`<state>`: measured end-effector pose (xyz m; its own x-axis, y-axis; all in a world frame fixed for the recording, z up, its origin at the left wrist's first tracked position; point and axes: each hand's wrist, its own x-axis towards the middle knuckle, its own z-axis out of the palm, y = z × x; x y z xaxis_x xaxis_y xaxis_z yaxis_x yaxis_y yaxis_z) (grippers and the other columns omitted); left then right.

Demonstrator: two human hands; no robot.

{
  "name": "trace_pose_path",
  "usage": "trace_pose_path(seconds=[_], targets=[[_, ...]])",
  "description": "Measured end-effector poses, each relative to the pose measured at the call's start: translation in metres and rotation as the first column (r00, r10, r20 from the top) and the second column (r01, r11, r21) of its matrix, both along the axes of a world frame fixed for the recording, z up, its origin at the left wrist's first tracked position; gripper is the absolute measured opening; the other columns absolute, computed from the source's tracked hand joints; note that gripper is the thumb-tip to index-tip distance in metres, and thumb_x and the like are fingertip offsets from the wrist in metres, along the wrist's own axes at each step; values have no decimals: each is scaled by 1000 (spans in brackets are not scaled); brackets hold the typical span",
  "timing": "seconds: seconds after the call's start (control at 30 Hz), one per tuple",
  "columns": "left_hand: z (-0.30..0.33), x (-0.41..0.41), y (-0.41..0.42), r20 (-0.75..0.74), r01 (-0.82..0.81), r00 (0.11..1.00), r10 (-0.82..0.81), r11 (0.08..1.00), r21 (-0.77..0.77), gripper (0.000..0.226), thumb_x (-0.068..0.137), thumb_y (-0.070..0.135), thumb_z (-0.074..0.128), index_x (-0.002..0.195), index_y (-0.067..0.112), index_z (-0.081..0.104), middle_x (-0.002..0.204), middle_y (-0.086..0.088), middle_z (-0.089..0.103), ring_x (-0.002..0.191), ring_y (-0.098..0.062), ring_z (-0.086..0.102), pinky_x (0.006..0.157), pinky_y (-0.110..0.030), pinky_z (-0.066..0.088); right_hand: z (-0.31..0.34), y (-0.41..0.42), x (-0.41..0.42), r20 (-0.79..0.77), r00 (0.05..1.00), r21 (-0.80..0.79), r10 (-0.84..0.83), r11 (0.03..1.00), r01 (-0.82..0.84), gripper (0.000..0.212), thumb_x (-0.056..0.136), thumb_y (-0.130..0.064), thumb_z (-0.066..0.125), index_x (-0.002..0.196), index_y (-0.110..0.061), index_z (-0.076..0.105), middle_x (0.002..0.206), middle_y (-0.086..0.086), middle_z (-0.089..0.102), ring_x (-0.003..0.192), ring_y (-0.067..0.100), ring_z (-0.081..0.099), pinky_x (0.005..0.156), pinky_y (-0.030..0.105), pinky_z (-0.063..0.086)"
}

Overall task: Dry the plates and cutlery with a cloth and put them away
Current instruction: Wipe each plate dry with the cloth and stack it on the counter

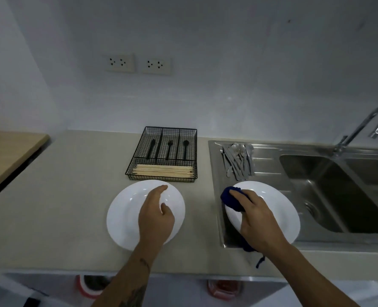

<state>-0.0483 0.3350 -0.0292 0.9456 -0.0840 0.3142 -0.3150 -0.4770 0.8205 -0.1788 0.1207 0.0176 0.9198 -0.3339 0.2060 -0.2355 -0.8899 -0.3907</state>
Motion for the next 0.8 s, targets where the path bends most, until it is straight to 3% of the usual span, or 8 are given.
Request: trace_pose_path(seconds=[0.13,0.27,0.4,0.53,0.7,0.8], targets=[[-7,-25,-65,-107,259,961,-256,965,22,50,91,-1,52,136,21,54,131,7,59,111,-6,55,94,-18,42,-2,-37,-20,32,999,30,-29,999,28,67,77,7,56,139,-17,48,136,6,50,121,29,48,104,41,42],[-18,-44,-119,-285,366,897,-338,930,48,48,94,8,54,140,20,49,133,2,58,107,-13,58,93,-25,47,-7,-73,-42,55,996,49,-70,996,68,65,78,7,54,138,-19,50,136,3,50,120,26,48,102,37,43],[-22,-52,-158,-321,289,913,-251,954,75,42,88,12,62,129,20,56,121,0,61,108,-21,58,86,-27,44,-15,-108,-60,19,996,66,-89,994,88,68,78,5,56,139,-23,48,138,2,48,120,25,47,101,36,43],[-22,-51,-180,-354,177,929,-105,968,179,47,84,17,69,129,16,54,120,-5,57,110,-28,57,88,-36,47,-23,-137,-71,-41,997,66,-63,996,66,67,82,-1,59,142,-27,43,140,0,45,124,22,43,104,33,39],[-17,-51,-191,-382,114,924,-9,961,253,63,74,7,68,133,12,48,121,-13,54,109,-33,55,85,-36,47,-36,-157,-74,-70,997,88,14,996,-8,71,78,-4,63,142,-28,44,139,0,47,122,23,46,102,34,43],[-13,-52,-200,-399,67,916,49,960,271,60,72,3,68,128,10,48,114,-16,56,102,-34,57,80,-37,49,-44,-167,-74,-84,995,89,54,995,-47,74,75,-4,65,142,-27,43,138,2,48,120,26,48,100,39,45]])
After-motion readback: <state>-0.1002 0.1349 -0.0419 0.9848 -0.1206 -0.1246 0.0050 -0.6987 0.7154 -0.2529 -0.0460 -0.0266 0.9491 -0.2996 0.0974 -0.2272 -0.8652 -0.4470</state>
